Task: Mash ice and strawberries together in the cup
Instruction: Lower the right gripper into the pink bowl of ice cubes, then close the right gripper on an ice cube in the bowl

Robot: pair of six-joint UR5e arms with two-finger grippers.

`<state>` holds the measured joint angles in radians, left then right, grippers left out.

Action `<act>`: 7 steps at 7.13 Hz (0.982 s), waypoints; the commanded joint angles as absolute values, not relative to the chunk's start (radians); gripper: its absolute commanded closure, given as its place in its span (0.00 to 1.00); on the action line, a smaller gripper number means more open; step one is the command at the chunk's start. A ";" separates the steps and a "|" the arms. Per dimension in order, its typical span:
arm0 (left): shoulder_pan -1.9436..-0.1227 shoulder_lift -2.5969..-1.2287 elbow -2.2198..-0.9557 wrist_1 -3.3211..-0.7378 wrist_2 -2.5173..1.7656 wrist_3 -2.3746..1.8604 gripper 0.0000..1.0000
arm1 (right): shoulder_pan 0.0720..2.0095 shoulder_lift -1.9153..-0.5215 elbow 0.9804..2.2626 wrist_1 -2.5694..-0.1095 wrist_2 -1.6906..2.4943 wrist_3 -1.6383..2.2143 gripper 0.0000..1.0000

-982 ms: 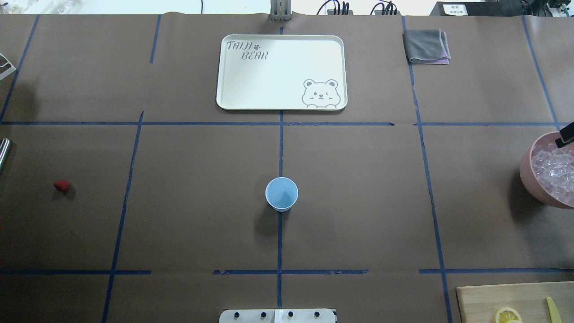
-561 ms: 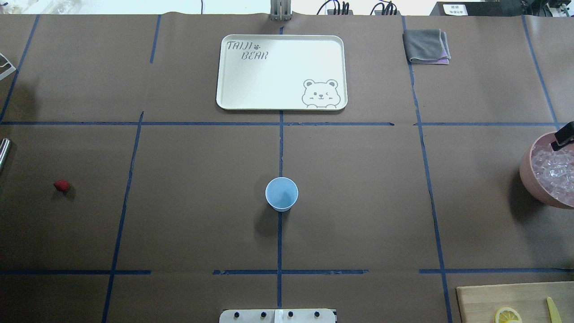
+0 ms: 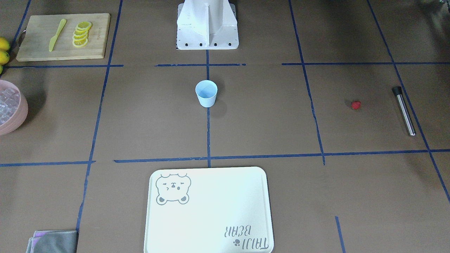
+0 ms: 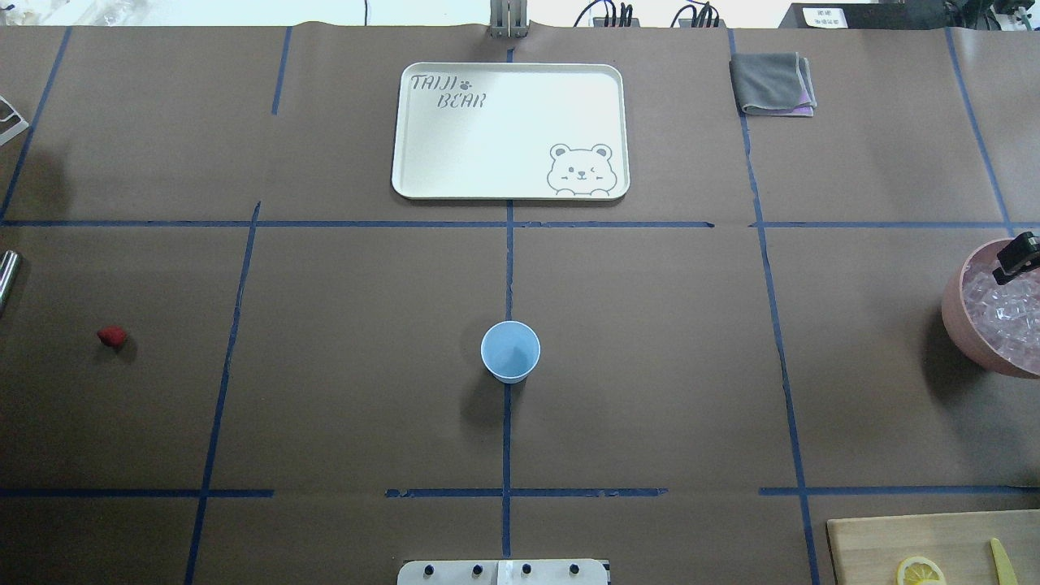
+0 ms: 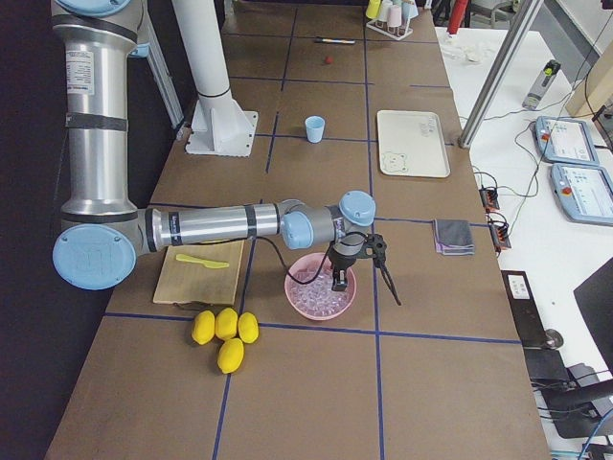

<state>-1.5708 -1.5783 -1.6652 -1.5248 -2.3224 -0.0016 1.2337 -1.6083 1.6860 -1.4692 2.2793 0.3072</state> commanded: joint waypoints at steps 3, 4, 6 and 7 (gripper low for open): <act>-1.571 -1.578 -1.674 -1.525 -2.322 -0.012 0.00 | 1.226 -1.605 1.664 -1.470 2.272 0.305 0.31; -1.571 -1.578 -1.674 -1.525 -2.322 -0.012 0.00 | 1.226 -1.605 1.664 -1.470 2.272 0.305 0.31; -1.571 -1.578 -1.674 -1.525 -2.322 -0.012 0.00 | 1.226 -1.595 1.652 -1.470 2.272 0.305 0.31; -1.571 -1.578 -1.674 -1.525 -2.322 -0.012 0.00 | 1.226 -1.595 1.649 -1.468 2.272 0.305 0.31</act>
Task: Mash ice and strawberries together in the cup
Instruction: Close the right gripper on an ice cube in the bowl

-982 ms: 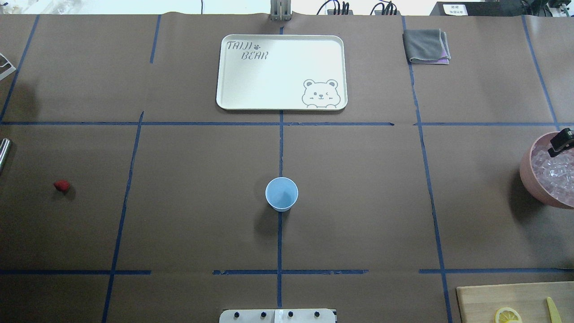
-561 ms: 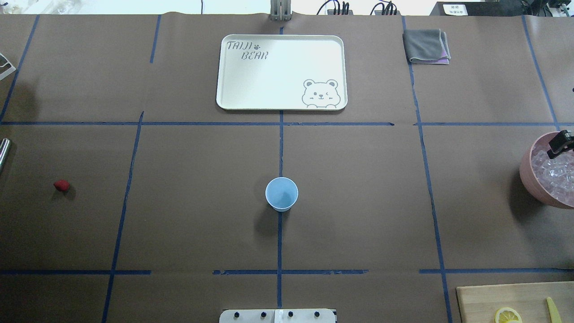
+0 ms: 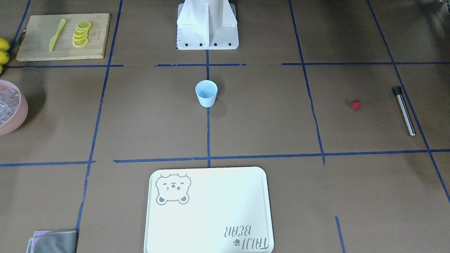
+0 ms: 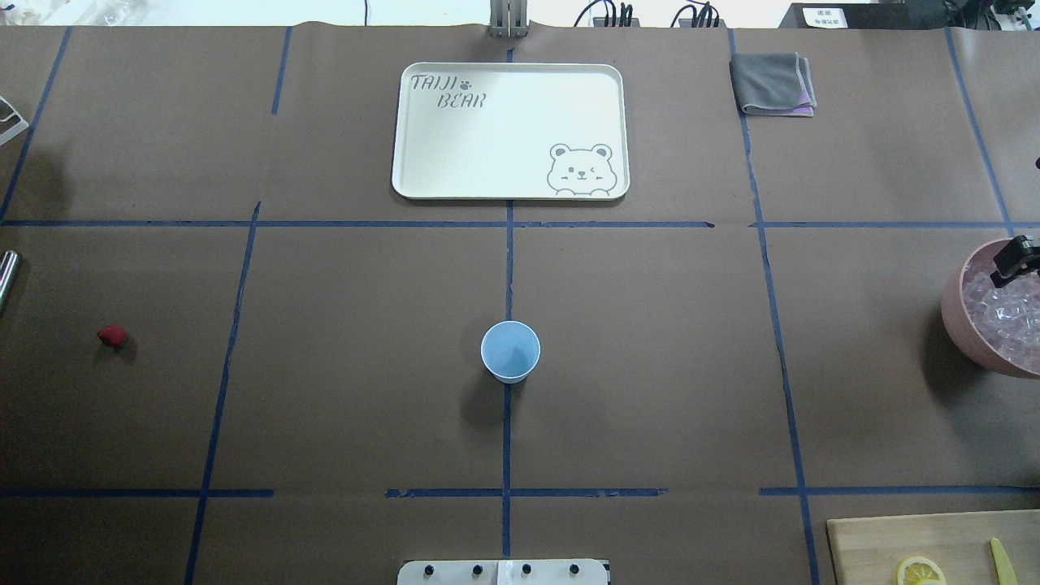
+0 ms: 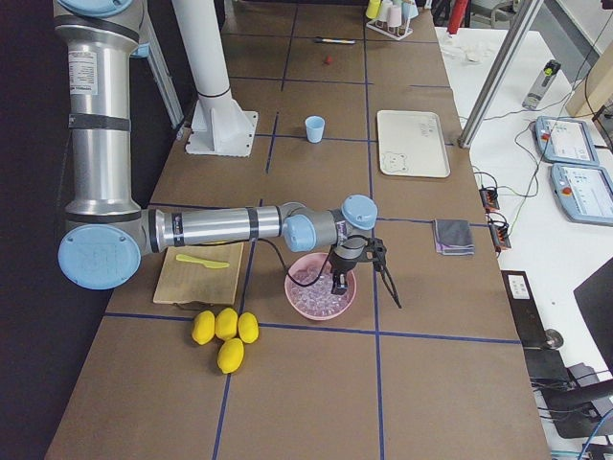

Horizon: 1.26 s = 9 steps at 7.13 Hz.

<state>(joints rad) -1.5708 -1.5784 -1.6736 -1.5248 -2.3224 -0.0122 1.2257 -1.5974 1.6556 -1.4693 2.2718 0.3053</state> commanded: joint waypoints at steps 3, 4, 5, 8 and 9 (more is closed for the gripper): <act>-1.571 -1.578 -1.674 -1.525 -2.322 -0.012 0.00 | 1.224 -1.595 1.638 -1.468 2.272 0.305 0.33; -1.571 -1.578 -1.674 -1.525 -2.322 -0.012 0.00 | 1.224 -1.595 1.638 -1.468 2.273 0.305 0.33; -1.571 -1.578 -1.674 -1.525 -2.322 -0.012 0.00 | 1.221 -1.595 1.641 -1.468 2.275 0.305 0.33; -1.571 -1.578 -1.674 -1.525 -2.322 -0.012 0.00 | 1.215 -1.595 1.640 -1.468 2.275 0.305 0.35; -1.571 -1.578 -1.674 -1.525 -2.322 -0.012 0.00 | 1.215 -1.595 1.640 -1.468 2.275 0.305 0.37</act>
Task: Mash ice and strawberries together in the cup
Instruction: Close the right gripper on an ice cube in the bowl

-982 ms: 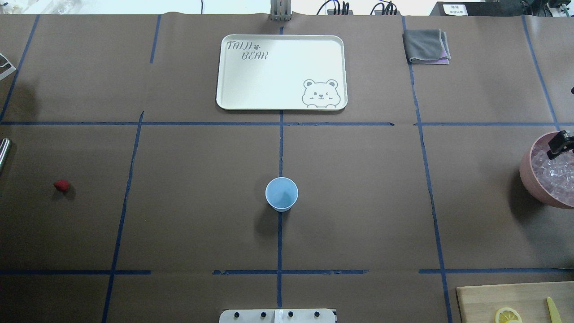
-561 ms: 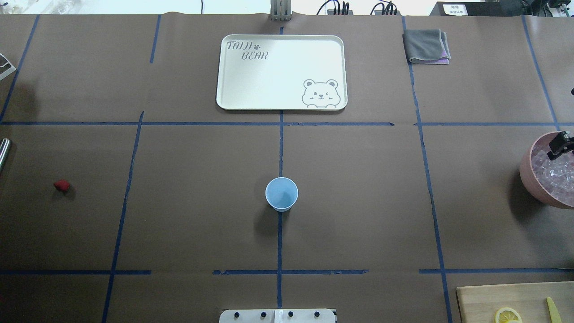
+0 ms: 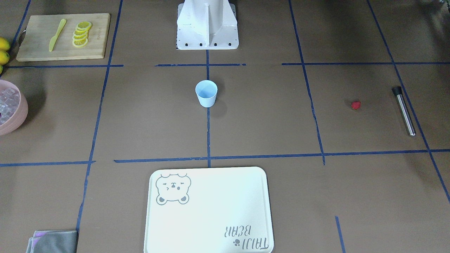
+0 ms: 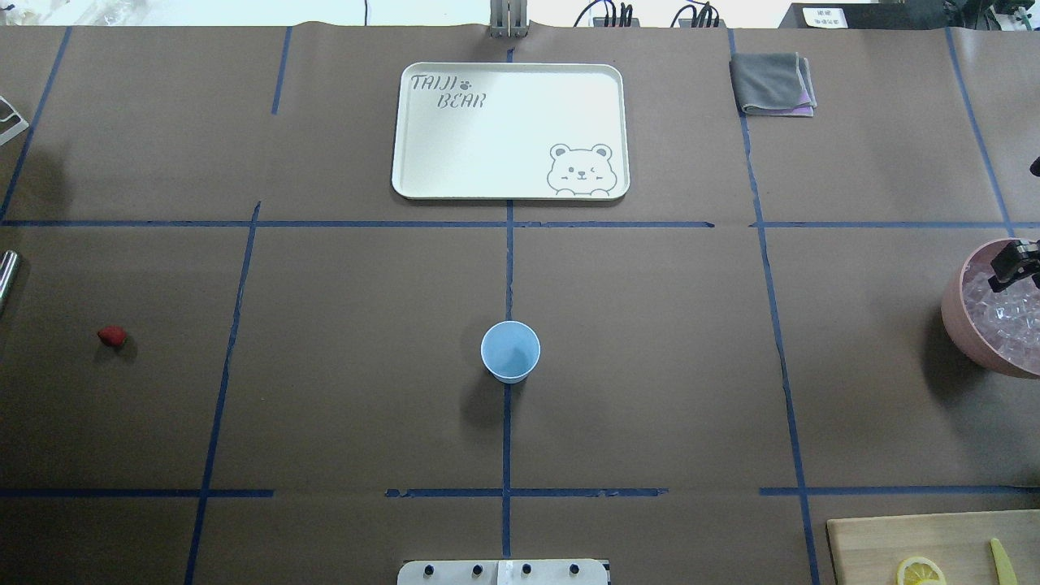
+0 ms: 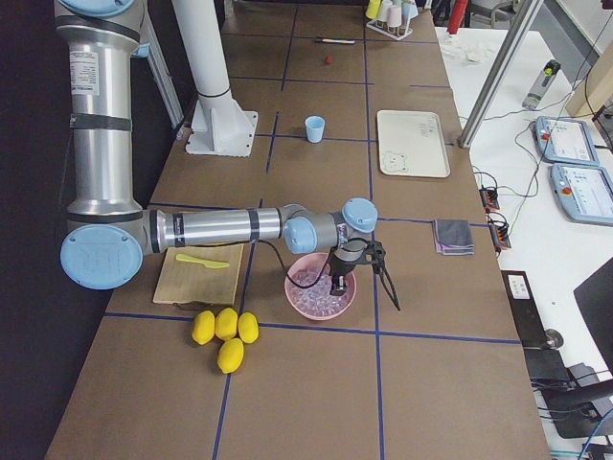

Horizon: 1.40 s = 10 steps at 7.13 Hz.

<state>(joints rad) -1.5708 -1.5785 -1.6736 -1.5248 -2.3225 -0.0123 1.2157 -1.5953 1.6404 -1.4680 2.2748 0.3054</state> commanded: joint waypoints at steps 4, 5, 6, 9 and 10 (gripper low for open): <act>-1.571 -1.580 -1.675 -1.525 -2.322 -0.012 0.00 | 1.213 -1.595 1.637 -1.470 2.273 0.305 0.54; -1.571 -1.580 -1.675 -1.525 -2.322 -0.012 0.00 | 1.213 -1.595 1.637 -1.468 2.275 0.304 0.59; -1.571 -1.580 -1.675 -1.525 -2.322 -0.012 0.00 | 1.213 -1.595 1.637 -1.468 2.273 0.304 0.61; -1.571 -1.580 -1.677 -1.525 -2.322 -0.012 0.00 | 1.215 -1.594 1.638 -1.468 2.273 0.301 0.66; -1.571 -1.580 -1.677 -1.525 -2.322 -0.012 0.00 | 1.215 -1.594 1.641 -1.468 2.273 0.301 0.73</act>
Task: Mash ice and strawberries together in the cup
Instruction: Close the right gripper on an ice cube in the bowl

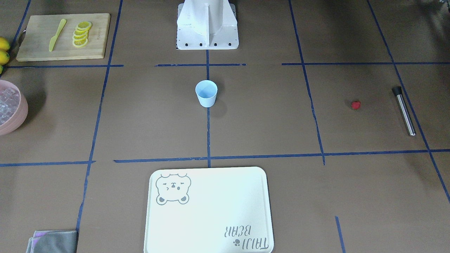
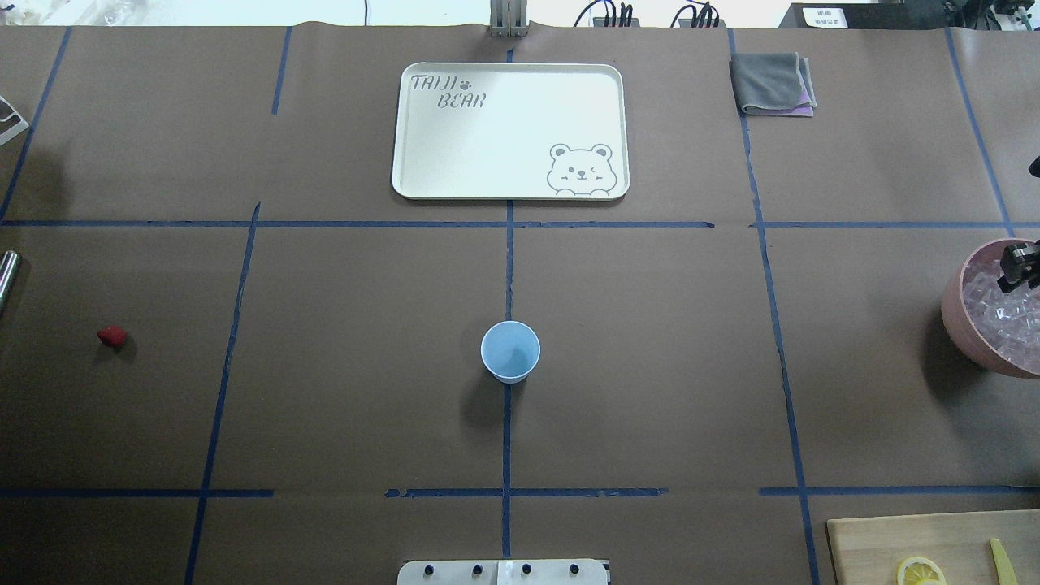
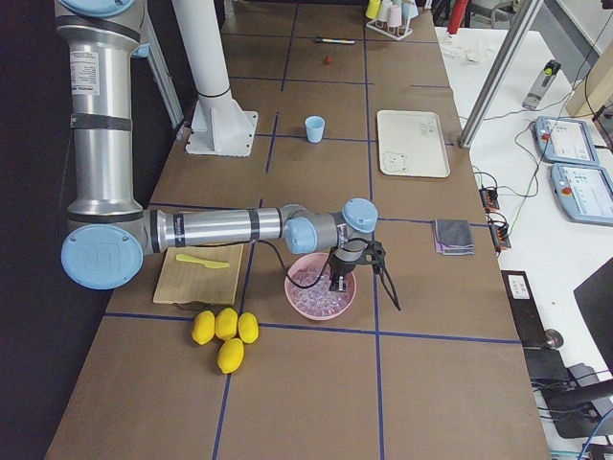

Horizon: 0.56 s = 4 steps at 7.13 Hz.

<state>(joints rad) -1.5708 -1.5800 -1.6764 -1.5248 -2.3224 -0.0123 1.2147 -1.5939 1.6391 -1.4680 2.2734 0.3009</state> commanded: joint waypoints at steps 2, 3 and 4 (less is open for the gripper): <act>-1.571 -1.580 -1.677 -1.525 -2.322 -0.012 0.00 | 1.216 -1.597 1.649 -1.468 2.273 0.293 0.84; -1.571 -1.580 -1.677 -1.525 -2.322 -0.012 0.00 | 1.218 -1.595 1.652 -1.468 2.273 0.290 0.88; -1.571 -1.580 -1.677 -1.525 -2.322 -0.012 0.00 | 1.223 -1.597 1.672 -1.468 2.272 0.288 0.88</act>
<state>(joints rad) -1.5708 -1.5800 -1.6767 -1.5248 -2.3224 -0.0123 1.2187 -1.5961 1.6552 -1.4680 2.2729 0.2911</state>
